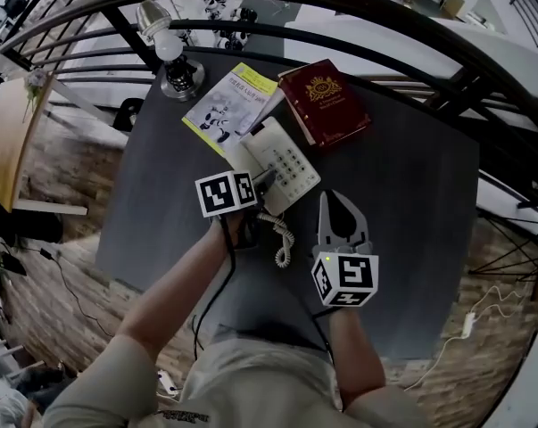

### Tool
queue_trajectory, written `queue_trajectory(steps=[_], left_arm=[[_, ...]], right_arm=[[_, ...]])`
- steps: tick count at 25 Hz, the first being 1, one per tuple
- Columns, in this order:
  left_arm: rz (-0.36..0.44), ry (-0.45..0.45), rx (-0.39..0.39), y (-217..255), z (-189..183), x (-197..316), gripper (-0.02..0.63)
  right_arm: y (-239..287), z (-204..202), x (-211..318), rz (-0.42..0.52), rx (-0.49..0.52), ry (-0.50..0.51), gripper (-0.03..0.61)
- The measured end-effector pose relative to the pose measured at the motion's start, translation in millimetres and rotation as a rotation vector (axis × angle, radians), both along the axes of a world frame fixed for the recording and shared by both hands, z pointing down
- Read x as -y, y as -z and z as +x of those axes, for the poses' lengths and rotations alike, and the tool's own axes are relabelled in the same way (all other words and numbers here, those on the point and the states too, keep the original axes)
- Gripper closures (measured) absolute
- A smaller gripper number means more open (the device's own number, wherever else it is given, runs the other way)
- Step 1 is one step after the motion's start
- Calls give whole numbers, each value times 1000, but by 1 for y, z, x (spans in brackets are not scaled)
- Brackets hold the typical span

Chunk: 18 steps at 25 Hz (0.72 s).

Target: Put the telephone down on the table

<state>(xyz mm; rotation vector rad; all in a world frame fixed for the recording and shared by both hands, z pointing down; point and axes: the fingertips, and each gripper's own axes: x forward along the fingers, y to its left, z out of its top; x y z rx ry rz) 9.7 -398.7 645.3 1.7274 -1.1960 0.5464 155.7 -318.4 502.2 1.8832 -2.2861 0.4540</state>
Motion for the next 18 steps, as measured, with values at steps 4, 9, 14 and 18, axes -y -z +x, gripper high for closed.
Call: queue_trajectory(steps=[4, 9, 14, 18], left_arm=[[91, -58, 30, 34, -1, -19, 140], [237, -98, 55, 95, -8, -41, 141], [414, -149, 25, 170, -9, -61, 146], [559, -188, 42, 229, -14, -81, 186]], right_arm=[[32, 1, -13, 36, 30, -12, 577], [79, -7, -27, 87, 20, 14, 577], [128, -16, -39, 169, 20, 37, 577], [166, -27, -55, 242, 1, 64, 577]])
